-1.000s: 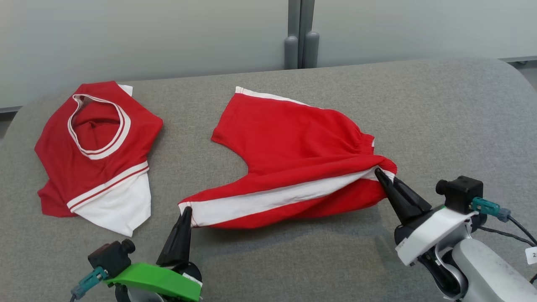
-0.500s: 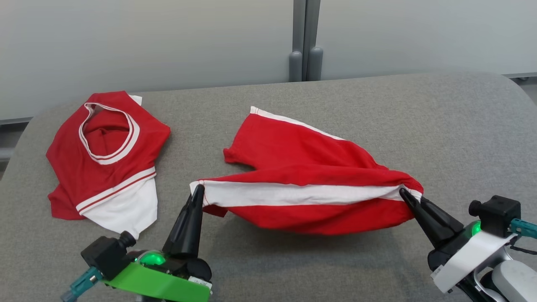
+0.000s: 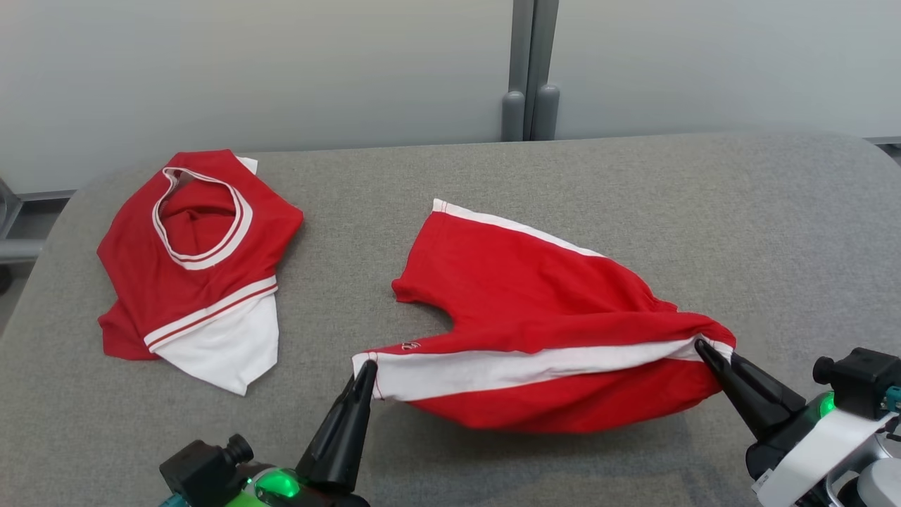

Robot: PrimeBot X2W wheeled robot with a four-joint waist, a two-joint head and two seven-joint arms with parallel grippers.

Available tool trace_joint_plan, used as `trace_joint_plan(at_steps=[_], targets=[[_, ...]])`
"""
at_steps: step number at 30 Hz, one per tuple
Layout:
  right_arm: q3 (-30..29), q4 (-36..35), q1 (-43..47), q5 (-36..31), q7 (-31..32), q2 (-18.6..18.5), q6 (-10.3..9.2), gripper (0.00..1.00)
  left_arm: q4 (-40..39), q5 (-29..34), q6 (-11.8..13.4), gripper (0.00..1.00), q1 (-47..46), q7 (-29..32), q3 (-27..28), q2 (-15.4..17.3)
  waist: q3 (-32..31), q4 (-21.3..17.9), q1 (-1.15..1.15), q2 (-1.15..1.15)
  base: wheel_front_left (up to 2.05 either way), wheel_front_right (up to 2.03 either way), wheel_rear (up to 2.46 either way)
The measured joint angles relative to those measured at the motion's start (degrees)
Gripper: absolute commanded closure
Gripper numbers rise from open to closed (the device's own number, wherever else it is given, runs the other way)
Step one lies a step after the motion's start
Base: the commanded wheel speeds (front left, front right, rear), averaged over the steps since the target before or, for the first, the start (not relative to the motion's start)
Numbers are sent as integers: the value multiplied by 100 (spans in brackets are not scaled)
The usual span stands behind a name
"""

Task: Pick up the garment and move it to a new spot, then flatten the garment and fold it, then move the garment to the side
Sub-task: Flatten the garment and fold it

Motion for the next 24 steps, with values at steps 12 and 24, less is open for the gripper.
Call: trace_joint_plan(at_steps=[12, 24], targets=[[41, 213, -119, 469, 94, 238, 0, 100, 380, 22, 5, 100, -359, 256, 123, 127, 384, -152, 0, 0, 0, 0, 0], [164, 721, -1086, 967, 363, 992, -1, 100, 1603, 592, 210, 100, -2387, 782, 290, 278, 1159, -705, 0, 0, 0, 0, 0]])
